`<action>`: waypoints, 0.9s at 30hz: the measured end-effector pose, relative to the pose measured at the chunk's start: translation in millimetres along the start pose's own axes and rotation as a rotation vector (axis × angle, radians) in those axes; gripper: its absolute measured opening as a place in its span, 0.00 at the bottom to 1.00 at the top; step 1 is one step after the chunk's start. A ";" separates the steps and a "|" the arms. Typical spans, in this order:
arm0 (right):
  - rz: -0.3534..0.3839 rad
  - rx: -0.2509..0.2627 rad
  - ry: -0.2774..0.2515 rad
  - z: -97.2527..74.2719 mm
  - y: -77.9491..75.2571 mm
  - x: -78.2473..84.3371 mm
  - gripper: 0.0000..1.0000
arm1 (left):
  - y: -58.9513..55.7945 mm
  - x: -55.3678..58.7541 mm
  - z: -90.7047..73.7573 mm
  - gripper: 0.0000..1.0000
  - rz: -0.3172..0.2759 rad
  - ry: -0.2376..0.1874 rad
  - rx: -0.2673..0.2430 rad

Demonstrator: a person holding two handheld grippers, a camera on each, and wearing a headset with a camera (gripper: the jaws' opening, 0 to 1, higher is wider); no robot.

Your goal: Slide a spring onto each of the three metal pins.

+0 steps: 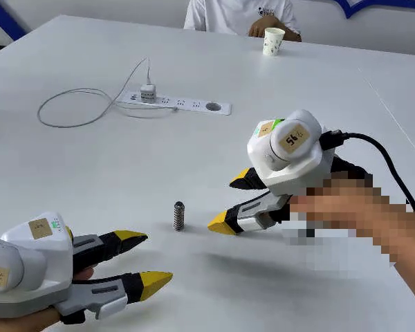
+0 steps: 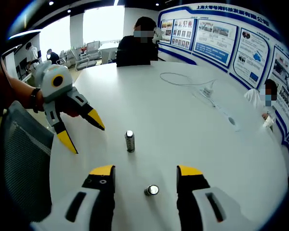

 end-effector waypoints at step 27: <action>0.042 0.071 -0.021 -33.1 -12.4 20.1 0.56 | -0.2 -8.2 6.1 0.46 0.013 0.009 0.010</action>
Point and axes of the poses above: the centre of the closed fingertips' face, and the gripper's own axes: z roughly forward along the fingers, y roughly to its left, x roughly out of its underside, the point moved 10 cm from there along -z, roughly backward along the fingers, and after that the axes turned 13 degrees about -y, right-handed, at the moved point
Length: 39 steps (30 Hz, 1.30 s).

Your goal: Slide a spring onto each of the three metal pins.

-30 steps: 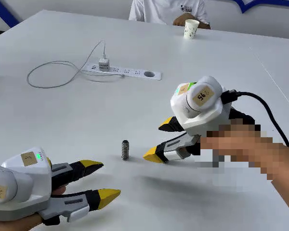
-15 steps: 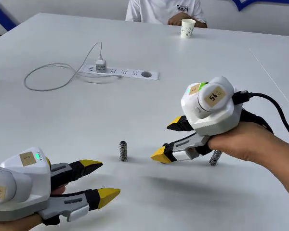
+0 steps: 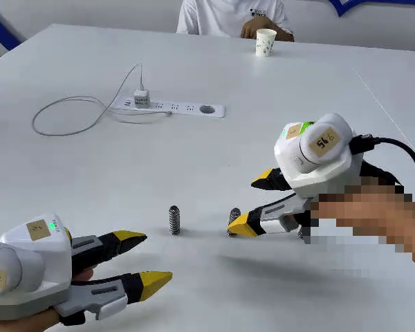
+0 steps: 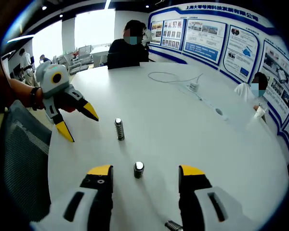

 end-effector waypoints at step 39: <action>0.085 0.135 -0.033 -51.1 -17.8 29.5 0.61 | -0.6 -0.9 7.7 0.47 0.009 0.010 0.026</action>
Point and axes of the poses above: the centre of the closed fingertips' face, and the gripper's own axes: z roughly forward along the fingers, y roughly to its left, x roughly out of its underside, the point moved 10 cm from there along -z, roughly backward along the fingers, and after that the axes turned 13 degrees about -y, right-handed, at the moved point
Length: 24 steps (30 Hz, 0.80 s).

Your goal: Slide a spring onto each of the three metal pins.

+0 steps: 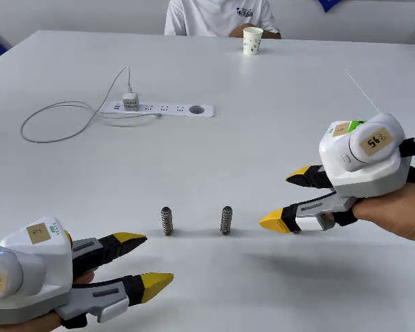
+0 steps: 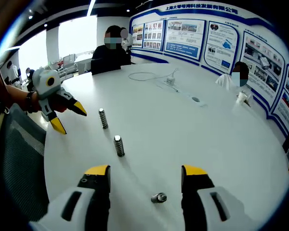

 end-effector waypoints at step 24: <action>0.026 0.042 -0.014 -25.1 0.9 17.9 0.62 | -3.6 -1.4 0.4 0.48 0.000 -0.002 -0.010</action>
Point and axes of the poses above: the centre of the closed fingertips' face, and the gripper's own axes: z roughly forward along the fingers, y roughly to its left, x roughly out of its underside, the point moved 10 cm from there along -z, roughly backward along the fingers, and after that the axes turned 13 degrees about -y, right-handed, at the moved point
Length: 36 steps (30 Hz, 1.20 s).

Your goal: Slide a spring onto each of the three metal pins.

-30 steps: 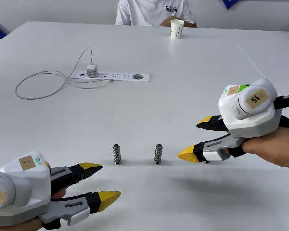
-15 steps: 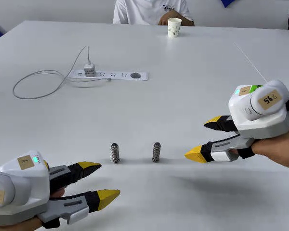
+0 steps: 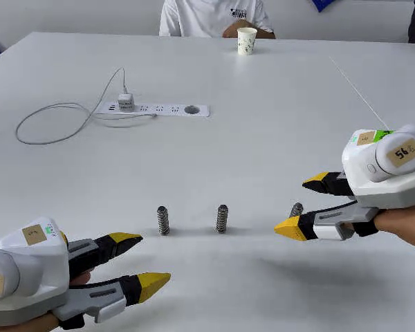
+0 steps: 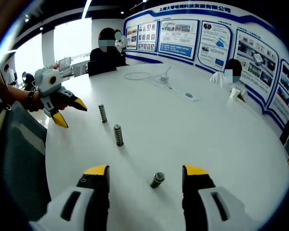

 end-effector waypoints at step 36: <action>0.037 -0.003 -0.054 -32.9 21.5 26.4 0.64 | -1.5 -1.6 -4.0 0.50 -0.002 -0.005 -0.013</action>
Point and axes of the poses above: the centre of the closed fingertips' face, and the gripper's own axes: z roughly forward along the fingers, y roughly to its left, x roughly out of its underside, the point moved 10 cm from there along -z, roughly backward along the fingers, and after that the axes turned 13 degrees about -y, right-handed, at the moved point
